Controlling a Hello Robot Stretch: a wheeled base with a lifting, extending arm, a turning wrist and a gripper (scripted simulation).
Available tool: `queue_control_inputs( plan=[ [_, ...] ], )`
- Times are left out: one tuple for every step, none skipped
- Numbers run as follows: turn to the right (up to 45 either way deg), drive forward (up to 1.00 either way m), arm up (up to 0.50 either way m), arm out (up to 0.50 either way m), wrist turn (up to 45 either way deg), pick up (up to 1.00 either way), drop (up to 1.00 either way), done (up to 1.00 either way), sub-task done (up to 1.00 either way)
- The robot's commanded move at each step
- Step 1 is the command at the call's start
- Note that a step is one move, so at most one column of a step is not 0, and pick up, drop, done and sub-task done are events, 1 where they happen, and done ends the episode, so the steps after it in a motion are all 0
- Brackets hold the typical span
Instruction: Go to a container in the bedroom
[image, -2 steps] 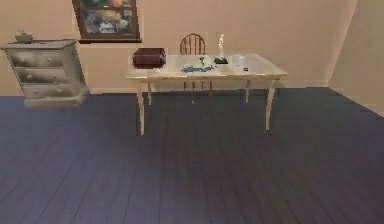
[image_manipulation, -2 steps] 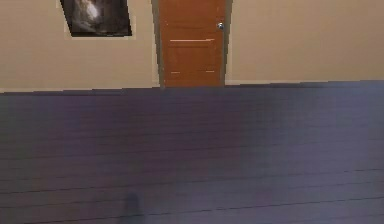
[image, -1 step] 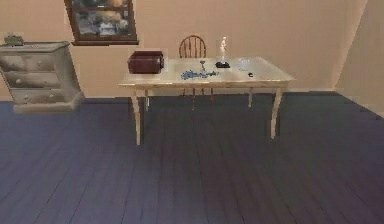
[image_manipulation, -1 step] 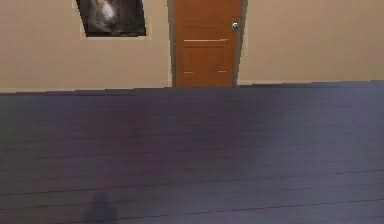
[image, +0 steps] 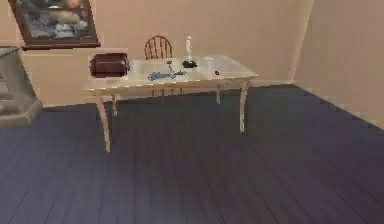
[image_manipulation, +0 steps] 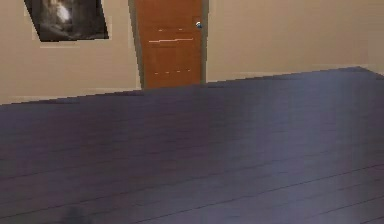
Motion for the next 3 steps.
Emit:
queue_control_inputs(
  plan=[
    [0.0, 1.00, 0.00, 0.00, 0.0, 0.00, 0.00, 0.00, 0.00],
    [6.0, 0.00, 0.00, 0.00, 0.0, 0.00, 0.00, 0.00, 0.00],
    [0.0, 0.35, 0.00, 0.00, 0.0, 0.00, 0.00, 0.00, 0.00]
  ],
)
